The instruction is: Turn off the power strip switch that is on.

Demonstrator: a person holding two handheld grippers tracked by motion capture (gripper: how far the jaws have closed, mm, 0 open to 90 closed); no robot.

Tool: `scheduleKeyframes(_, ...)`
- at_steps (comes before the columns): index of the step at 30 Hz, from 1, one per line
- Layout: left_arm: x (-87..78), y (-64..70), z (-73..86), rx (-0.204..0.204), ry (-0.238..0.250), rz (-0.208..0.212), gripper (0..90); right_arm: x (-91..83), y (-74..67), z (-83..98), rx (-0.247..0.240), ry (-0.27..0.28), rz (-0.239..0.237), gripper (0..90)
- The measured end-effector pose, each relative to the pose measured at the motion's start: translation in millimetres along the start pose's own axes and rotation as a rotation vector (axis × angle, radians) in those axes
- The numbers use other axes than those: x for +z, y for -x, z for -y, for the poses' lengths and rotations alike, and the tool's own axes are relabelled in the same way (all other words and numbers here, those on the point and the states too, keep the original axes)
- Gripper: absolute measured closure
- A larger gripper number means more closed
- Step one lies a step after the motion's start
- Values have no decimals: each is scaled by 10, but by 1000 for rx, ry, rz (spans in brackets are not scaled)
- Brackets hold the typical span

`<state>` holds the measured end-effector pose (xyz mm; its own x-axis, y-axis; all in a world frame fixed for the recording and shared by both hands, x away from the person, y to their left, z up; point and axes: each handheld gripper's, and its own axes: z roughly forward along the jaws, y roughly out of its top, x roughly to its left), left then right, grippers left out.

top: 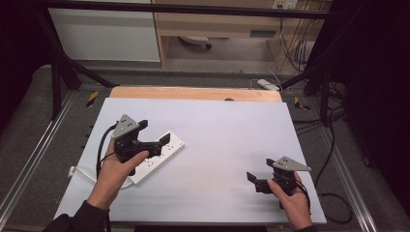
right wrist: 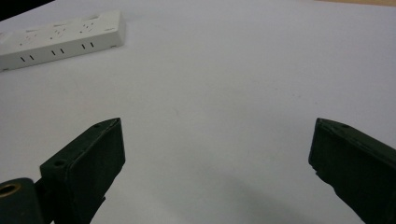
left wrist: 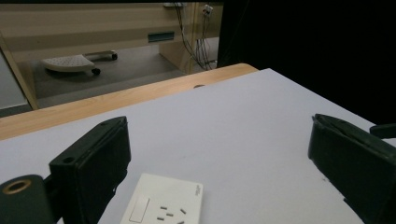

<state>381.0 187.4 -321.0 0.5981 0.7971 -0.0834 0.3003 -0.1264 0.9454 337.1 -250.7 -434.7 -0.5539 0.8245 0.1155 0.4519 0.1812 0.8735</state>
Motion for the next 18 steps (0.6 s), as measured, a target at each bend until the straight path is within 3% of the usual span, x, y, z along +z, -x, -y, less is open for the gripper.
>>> scheduleKeyframes(12,207,-16,-116,4,8,8,59,10,10,0,-11,-4,0,42)
scheduleKeyframes(18,261,-36,-118,-8,19,-11,58,20,13,2,-24,-11,4,48)
